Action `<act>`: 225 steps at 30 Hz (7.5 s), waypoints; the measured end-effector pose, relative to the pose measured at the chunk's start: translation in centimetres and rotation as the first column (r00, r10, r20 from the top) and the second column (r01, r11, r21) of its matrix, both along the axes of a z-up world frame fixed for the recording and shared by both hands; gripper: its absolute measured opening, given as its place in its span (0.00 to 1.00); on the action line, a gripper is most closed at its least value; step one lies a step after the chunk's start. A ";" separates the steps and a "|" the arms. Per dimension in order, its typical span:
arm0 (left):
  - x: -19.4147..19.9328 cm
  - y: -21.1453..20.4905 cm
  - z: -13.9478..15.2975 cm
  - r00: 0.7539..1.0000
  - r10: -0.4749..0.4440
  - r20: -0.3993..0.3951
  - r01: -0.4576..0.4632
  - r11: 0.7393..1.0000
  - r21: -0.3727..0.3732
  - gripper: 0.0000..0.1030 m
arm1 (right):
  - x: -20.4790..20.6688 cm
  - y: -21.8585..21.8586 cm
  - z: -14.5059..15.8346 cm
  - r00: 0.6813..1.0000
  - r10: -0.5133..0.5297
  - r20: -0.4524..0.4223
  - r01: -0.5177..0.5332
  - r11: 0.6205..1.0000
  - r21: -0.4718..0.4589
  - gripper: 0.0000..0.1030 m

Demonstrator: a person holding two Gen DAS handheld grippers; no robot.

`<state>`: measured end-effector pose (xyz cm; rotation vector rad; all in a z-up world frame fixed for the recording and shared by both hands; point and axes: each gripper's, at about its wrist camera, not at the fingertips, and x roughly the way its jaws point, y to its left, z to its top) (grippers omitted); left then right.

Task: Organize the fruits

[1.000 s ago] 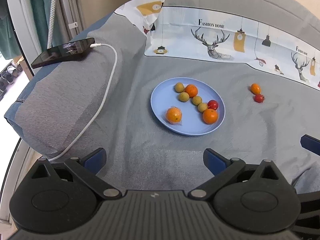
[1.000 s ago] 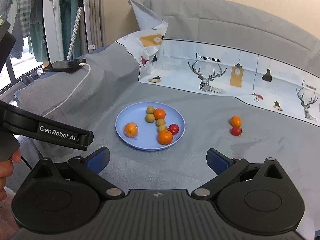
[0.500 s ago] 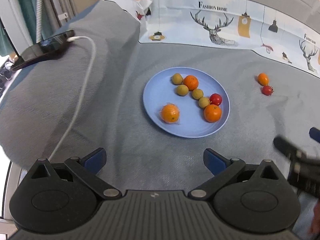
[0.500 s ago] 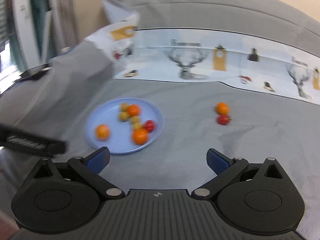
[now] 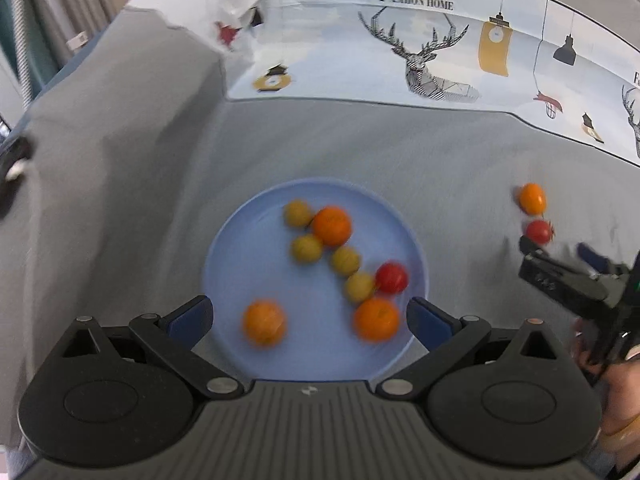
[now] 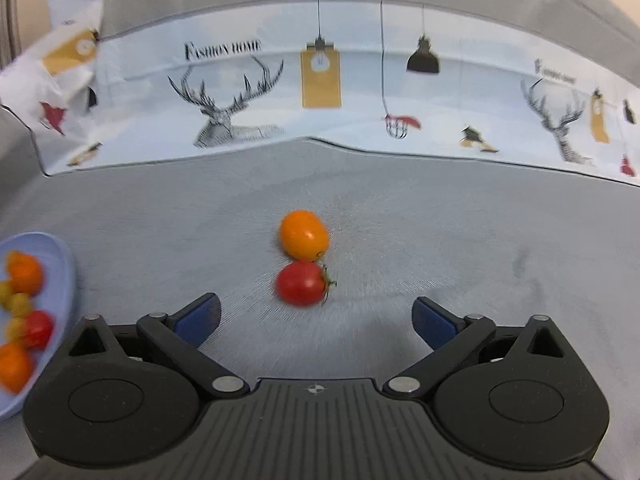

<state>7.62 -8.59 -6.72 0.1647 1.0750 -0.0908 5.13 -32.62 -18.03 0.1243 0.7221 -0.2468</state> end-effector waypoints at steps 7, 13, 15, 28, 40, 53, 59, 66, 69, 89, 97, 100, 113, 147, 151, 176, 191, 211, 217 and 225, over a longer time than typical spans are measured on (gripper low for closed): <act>4.6 -7.4 -1.9 0.999 -0.052 0.014 0.052 0.999 -0.001 1.00 | 1.3 -1.3 -0.7 1.000 0.004 0.008 -0.004 1.000 -0.009 0.37; 7.9 -16.0 -5.0 0.988 -0.155 0.010 0.155 0.986 -0.066 1.00 | -0.8 -8.0 1.0 0.965 -0.257 0.049 0.256 0.966 0.011 0.37; 9.1 -19.0 -6.7 0.982 -0.187 -0.021 0.185 0.980 -0.073 1.00 | -1.4 -10.4 0.7 0.942 -0.333 0.043 0.331 0.942 0.046 0.37; 10.5 -24.8 -11.1 0.971 -0.238 -0.023 0.235 0.968 -0.088 0.40 | -1.1 -12.7 -1.1 0.920 -0.391 -0.005 0.387 0.908 0.160 0.37; 5.7 -17.4 -5.5 0.977 -0.207 -0.061 0.202 0.976 -0.078 0.40 | -2.2 -11.2 0.9 0.925 -0.361 0.122 0.344 0.929 0.140 0.37; -7.7 2.5 3.1 0.994 -0.107 0.031 0.107 0.994 -0.018 0.40 | -14.6 2.2 12.0 0.971 -0.027 0.236 -0.002 0.992 0.123 0.37; -12.8 9.2 4.4 0.998 -0.039 0.054 0.042 0.998 -0.055 0.40 | -20.3 10.8 15.0 0.958 0.172 0.229 -0.200 0.974 0.103 0.37; -17.7 12.7 5.0 0.995 -0.021 0.093 0.032 0.992 -0.121 0.40 | -24.4 17.4 17.7 0.912 0.336 0.237 -0.346 0.938 -0.002 0.37; -18.8 13.7 5.4 0.993 -0.015 0.116 0.033 0.987 -0.155 0.40 | -25.5 19.1 18.1 0.895 0.385 0.226 -0.388 0.921 -0.033 0.37; -19.3 15.9 6.0 0.987 0.017 0.158 0.023 0.969 -0.248 0.40 | -25.9 22.4 18.6 0.873 0.456 0.173 -0.437 0.889 -0.139 0.37; -18.7 16.1 5.6 0.989 0.018 0.150 0.020 0.969 -0.246 0.40 | -25.2 22.5 18.3 0.875 0.460 0.152 -0.443 0.887 -0.131 0.37; -18.5 16.0 5.4 0.989 0.016 0.148 0.020 0.970 -0.242 0.40 | -25.0 22.4 18.1 0.876 0.461 0.145 -0.445 0.886 -0.127 0.37; -16.5 15.2 5.1 0.990 0.010 0.142 0.023 0.973 -0.228 0.40 | -23.3 21.9 17.2 0.886 0.450 0.113 -0.441 0.892 -0.098 0.37; 1.3 7.9 -2.8 1.000 -0.014 0.006 0.014 0.993 -0.116 0.40 | -5.2 19.4 8.7 0.912 0.411 -0.011 -0.410 0.911 0.040 0.37; 2.7 7.8 -4.3 1.000 -0.004 -0.014 0.003 0.995 -0.103 0.40 | -3.1 19.9 7.3 0.905 0.424 -0.032 -0.422 0.905 0.049 0.37; -10.4 11.5 1.6 0.995 -0.014 0.102 0.024 0.994 -0.102 1.00 | -14.6 20.4 12.2 0.927 0.367 -0.073 -0.371 0.927 -0.054 0.93; -18.0 12.6 4.2 0.980 -0.016 0.200 0.024 0.999 -0.042 1.00 | -22.1 21.0 16.1 0.948 0.303 0.096 -0.293 0.951 -0.104 0.97; -18.0 12.4 4.5 0.978 -0.033 0.206 0.040 0.999 -0.029 1.00 | -22.8 21.4 16.5 0.942 0.319 0.104 -0.308 0.945 -0.111 0.99; -17.9 12.3 4.4 0.978 -0.040 0.205 0.046 0.999 -0.025 1.00 | -22.8 21.4 16.5 0.943 0.316 0.102 -0.306 0.946 -0.109 0.99; -17.8 12.3 4.3 0.979 -0.042 0.202 0.047 0.999 -0.022 1.00 | -22.7 21.3 16.4 0.945 0.312 0.099 -0.302 0.948 -0.104 0.99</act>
